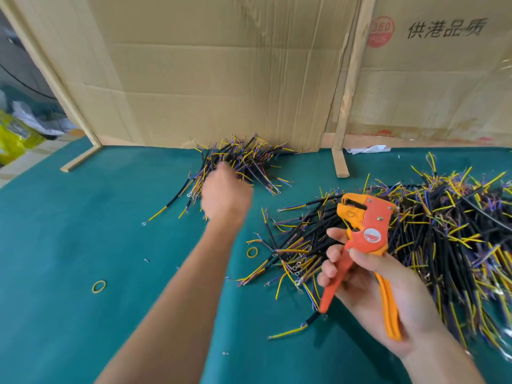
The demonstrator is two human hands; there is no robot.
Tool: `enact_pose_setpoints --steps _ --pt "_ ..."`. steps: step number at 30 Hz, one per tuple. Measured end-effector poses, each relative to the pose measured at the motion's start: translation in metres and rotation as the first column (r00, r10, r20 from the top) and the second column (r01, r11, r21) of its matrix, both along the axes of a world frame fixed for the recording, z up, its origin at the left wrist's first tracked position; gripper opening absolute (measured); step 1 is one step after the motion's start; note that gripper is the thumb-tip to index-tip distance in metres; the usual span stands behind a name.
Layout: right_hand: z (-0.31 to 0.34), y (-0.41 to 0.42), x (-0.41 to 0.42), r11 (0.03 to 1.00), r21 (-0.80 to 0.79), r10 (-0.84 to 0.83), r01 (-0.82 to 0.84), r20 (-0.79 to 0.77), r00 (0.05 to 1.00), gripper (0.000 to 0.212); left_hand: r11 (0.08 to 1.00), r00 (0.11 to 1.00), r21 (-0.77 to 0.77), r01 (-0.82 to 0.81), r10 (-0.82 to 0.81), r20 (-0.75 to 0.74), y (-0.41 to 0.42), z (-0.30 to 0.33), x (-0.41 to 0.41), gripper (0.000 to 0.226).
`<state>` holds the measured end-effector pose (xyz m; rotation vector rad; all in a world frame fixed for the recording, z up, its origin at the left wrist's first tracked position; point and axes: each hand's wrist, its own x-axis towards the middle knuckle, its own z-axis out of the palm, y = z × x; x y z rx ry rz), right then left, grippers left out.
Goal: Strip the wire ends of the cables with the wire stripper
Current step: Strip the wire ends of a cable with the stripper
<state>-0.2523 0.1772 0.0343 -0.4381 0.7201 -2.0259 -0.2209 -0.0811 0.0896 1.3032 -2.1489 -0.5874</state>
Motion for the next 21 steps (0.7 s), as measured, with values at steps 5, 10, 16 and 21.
enact_pose_setpoints --steps 5,10,16,21 --pt "0.010 -0.003 0.014 0.998 0.057 0.005 -0.004 -0.018 1.000 0.071 1.000 0.935 0.021 -0.023 0.014 0.354 -0.066 -0.028 0.021 0.042" --pt "0.011 -0.003 0.015 0.996 0.090 0.005 -0.004 -0.013 1.000 0.074 0.997 0.955 -0.081 -0.018 0.041 0.295 -0.069 -0.025 0.017 0.024" --pt "0.008 -0.003 0.010 0.996 0.089 -0.004 0.004 -0.001 1.000 0.069 0.998 0.995 -0.050 -0.034 0.038 0.091 -0.057 -0.008 0.032 0.017" --pt "0.007 -0.003 0.008 0.995 0.095 -0.041 0.041 -0.008 0.999 0.075 0.963 0.943 -0.042 0.268 -0.271 -0.193 0.026 -0.020 0.061 0.011"
